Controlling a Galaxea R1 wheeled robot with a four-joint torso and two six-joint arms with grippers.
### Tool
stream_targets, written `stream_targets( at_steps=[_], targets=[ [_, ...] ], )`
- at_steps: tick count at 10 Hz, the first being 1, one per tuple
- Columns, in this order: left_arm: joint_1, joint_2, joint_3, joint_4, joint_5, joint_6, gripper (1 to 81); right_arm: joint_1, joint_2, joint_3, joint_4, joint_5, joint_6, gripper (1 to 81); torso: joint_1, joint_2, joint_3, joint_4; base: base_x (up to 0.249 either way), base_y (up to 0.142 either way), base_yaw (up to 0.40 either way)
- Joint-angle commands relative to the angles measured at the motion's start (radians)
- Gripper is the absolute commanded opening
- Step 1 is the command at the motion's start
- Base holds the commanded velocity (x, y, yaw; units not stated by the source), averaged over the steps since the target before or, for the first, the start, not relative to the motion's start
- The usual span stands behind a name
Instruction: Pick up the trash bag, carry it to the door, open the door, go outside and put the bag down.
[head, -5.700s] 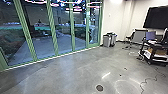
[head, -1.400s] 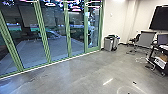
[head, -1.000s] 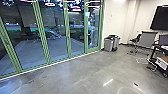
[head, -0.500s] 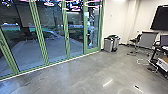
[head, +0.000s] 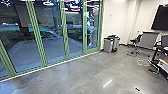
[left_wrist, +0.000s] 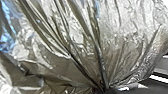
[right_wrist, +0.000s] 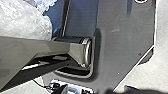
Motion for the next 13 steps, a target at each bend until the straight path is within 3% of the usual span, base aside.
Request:
stream_targets(
  at_steps=[1, 13],
  targets=[
    [-0.054, 0.000, 0.006, 0.005, 0.067, 0.005, 1.0, 0.047, 0.002, 0.001, -0.004, -0.059, -0.003, 81.1, 0.000, 0.000, 0.000, 0.000, 0.146, -0.064, 0.000],
    [-0.054, 0.000, 0.006, 0.004, 0.067, 0.005, 1.0, 0.044, 0.002, 0.000, -0.004, -0.059, -0.003, 81.1, 0.000, 0.000, 0.000, 0.000, 0.146, -0.063, 0.000]
  ],
)
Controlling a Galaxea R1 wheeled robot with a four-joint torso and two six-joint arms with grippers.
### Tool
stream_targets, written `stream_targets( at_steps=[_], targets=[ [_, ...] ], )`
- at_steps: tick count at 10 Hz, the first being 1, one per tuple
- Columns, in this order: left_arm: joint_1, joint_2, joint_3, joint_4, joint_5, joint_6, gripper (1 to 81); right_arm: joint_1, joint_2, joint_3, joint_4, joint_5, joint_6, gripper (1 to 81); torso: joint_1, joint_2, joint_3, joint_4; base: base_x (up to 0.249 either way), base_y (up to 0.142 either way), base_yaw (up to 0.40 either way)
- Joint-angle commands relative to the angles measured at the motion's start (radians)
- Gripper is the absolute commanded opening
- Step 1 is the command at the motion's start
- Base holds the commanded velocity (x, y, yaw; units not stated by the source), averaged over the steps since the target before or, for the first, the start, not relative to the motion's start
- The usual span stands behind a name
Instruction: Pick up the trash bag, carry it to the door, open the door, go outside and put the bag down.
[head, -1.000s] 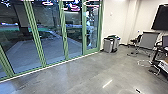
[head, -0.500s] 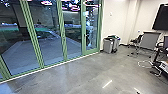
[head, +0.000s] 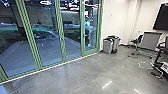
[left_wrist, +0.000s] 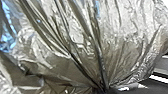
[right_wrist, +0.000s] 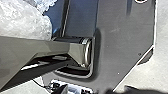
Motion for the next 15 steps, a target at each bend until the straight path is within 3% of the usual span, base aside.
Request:
stream_targets(
  at_steps=[1, 15],
  targets=[
    [-0.054, 0.000, 0.006, 0.004, 0.067, 0.005, 1.0, 0.045, 0.002, 0.002, -0.004, -0.060, -0.003, 81.1, 0.000, 0.000, 0.000, 0.000, 0.146, -0.064, 0.000],
    [-0.056, 0.003, 0.006, 0.007, 0.067, 0.005, 1.0, 0.045, 0.003, 0.002, -0.004, -0.061, -0.003, 81.1, 0.000, 0.000, 0.000, 0.000, 0.146, -0.005, 0.000]
  ],
)
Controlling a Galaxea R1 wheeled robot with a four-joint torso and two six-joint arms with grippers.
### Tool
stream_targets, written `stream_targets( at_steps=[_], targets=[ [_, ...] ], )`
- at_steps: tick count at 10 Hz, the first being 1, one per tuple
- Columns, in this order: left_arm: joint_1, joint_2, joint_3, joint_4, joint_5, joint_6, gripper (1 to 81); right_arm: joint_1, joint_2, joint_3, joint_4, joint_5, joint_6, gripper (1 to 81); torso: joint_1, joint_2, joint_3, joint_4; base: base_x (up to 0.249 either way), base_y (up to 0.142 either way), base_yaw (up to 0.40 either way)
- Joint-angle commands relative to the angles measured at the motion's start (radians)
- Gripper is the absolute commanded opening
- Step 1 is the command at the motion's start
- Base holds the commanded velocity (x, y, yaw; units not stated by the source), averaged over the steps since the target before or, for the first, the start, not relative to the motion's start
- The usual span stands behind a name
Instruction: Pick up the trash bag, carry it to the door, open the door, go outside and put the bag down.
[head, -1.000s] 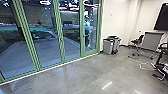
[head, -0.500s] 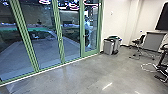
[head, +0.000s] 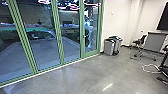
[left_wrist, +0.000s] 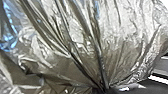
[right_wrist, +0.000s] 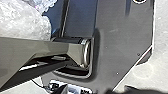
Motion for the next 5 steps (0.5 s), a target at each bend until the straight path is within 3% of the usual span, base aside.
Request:
stream_targets(
  at_steps=[1, 5],
  targets=[
    [-0.054, 0.003, 0.006, 0.014, 0.067, 0.005, 1.0, 0.044, 0.005, 0.006, -0.006, -0.061, -0.003, 81.1, 0.000, 0.000, 0.000, 0.000, 0.146, 0.000, 0.000],
    [-0.054, 0.003, 0.006, 0.014, 0.067, 0.005, 1.0, 0.042, 0.005, 0.006, -0.004, -0.061, -0.003, 81.1, 0.000, 0.000, 0.000, 0.000, 0.146, 0.000, 0.000]
  ],
)
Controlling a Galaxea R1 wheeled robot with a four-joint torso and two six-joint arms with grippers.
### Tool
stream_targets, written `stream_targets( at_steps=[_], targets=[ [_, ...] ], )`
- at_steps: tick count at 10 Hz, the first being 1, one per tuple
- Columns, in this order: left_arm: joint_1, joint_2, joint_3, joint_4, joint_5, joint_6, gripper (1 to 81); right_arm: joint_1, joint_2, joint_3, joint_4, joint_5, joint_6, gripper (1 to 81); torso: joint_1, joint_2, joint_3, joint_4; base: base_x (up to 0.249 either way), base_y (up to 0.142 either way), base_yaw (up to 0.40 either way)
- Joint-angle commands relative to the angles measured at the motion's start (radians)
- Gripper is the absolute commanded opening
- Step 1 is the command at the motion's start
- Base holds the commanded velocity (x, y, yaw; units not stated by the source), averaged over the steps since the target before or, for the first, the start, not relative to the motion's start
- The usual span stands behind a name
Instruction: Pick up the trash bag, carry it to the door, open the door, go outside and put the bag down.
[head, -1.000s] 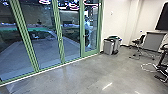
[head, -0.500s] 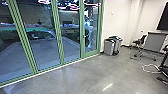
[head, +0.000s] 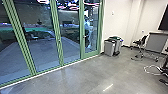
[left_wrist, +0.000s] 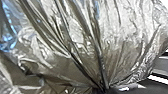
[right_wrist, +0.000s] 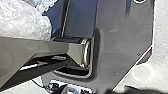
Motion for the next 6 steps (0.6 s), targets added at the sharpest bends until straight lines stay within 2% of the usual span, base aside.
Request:
stream_targets(
  at_steps=[1, 6],
  targets=[
    [-0.053, 0.001, 0.006, 0.009, 0.067, 0.005, 1.0, 0.042, 0.005, 0.006, -0.004, -0.061, -0.003, 81.1, 0.000, 0.000, 0.000, 0.000, 0.146, 0.000, 0.000],
    [-0.053, 0.003, 0.006, 0.011, 0.067, 0.005, 1.0, 0.041, 0.005, 0.006, -0.003, -0.060, -0.003, 81.1, 0.000, 0.000, 0.000, 0.000, 0.144, 0.000, 0.000]
  ],
)
